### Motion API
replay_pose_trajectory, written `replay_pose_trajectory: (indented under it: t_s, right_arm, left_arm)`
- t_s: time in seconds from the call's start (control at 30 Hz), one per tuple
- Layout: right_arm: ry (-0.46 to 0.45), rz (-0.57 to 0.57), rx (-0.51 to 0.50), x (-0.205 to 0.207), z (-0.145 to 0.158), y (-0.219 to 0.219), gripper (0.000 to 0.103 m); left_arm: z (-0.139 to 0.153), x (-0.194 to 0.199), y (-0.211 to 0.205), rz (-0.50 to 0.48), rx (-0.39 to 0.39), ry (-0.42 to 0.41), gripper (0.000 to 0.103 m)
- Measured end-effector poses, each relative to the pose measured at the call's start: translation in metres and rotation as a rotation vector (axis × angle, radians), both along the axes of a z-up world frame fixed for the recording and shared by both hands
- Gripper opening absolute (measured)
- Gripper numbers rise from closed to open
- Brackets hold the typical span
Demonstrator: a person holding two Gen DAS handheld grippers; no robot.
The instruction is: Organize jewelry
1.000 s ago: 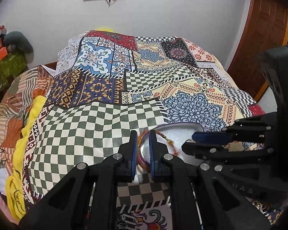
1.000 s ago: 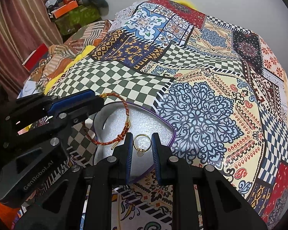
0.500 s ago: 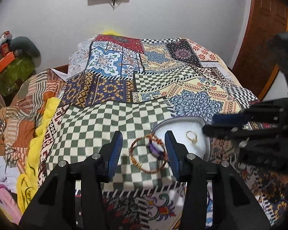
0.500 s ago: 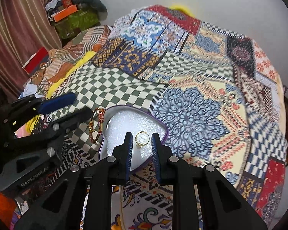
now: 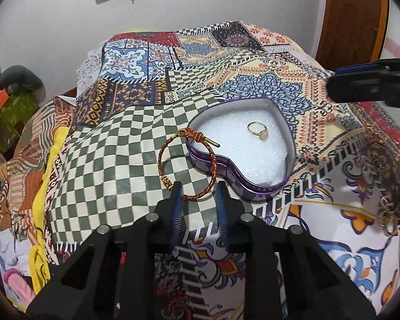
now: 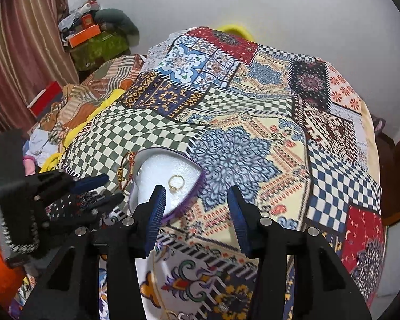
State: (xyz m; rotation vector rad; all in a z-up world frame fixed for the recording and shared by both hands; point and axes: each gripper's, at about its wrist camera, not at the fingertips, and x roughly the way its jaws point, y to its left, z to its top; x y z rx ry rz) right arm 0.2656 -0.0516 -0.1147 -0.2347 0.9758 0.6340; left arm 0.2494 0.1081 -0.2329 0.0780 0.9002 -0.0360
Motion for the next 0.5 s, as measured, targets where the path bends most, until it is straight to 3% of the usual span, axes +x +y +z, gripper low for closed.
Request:
replay_pose_trajectory:
  t_s: [0.17,0.5]
  right_arm:
    - [0.023,-0.033,0.027,0.000,0.000,-0.022,0.044]
    - [-0.076,-0.086,-0.018,-0.012,0.004,-0.058,0.044]
  left_arm:
    - [-0.007,0.005,-0.001,-0.014,-0.009,-0.001,0.002]
    - [0.037,-0.003,0.004,-0.027,-0.141,-0.110,0.001]
